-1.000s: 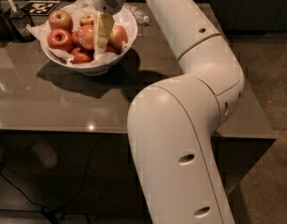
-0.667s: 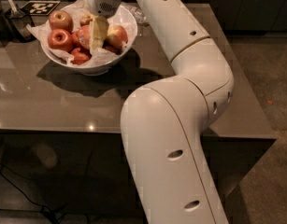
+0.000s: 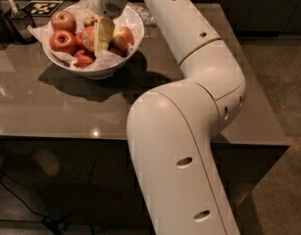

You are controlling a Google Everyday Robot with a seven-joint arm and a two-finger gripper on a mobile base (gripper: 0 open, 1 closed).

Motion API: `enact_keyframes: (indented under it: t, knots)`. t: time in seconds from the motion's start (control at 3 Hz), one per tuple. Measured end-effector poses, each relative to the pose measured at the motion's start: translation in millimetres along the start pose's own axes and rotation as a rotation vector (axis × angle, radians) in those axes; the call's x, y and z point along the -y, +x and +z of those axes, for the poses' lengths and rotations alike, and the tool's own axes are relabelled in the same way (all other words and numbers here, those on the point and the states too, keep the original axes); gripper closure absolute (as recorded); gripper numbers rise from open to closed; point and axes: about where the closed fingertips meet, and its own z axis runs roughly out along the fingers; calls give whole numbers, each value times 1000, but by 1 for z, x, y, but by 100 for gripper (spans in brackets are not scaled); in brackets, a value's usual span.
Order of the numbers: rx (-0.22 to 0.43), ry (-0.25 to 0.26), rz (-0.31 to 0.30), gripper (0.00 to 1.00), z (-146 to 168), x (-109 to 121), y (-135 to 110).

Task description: Pick apple from white bowl

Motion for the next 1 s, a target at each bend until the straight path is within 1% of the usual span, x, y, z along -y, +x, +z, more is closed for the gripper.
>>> enact_keyframes:
  t: [0.33, 1.0]
  knots:
    - [0, 0, 0, 0, 0, 0, 0]
    - [6, 8, -2, 10, 5, 3, -1]
